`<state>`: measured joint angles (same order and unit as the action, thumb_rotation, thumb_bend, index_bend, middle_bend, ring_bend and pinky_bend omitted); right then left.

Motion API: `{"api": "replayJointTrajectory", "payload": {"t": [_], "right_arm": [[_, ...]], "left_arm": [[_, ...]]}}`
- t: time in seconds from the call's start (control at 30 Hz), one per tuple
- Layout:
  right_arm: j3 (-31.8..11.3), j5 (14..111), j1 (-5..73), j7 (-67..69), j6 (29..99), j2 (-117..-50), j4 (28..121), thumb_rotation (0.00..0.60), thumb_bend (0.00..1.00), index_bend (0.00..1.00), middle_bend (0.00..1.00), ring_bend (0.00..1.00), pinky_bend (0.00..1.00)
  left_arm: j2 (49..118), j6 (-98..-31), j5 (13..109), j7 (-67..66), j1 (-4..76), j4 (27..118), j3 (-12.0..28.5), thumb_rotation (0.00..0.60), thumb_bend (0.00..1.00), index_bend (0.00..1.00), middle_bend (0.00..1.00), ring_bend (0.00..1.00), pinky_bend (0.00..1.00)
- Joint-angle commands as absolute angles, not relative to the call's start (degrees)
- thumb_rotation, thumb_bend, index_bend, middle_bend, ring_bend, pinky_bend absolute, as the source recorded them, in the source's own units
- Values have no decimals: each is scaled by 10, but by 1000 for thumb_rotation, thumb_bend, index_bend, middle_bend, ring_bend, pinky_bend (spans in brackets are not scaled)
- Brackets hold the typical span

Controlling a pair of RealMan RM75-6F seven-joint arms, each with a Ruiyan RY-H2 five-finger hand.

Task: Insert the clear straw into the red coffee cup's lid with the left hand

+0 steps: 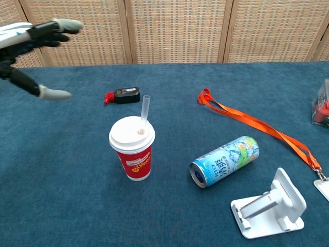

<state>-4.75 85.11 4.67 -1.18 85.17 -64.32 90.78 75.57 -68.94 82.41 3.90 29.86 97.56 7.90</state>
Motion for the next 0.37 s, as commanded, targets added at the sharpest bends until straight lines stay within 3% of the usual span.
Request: {"api": "replayJointTrajectory", "payload": {"t": [0.03, 0.37], "right_arm": [[-46, 853, 47, -26, 852, -646, 913, 600, 61, 72, 0, 0, 0], [-42, 857, 47, -54, 853, -650, 921, 600, 61, 38, 0, 0, 0]], "left_arm": [[692, -749, 816, -74, 226, 985, 29, 600, 185, 0, 0, 0, 0], [659, -842, 815, -153, 134, 977, -12, 600, 164, 0, 0, 0, 0]]}}
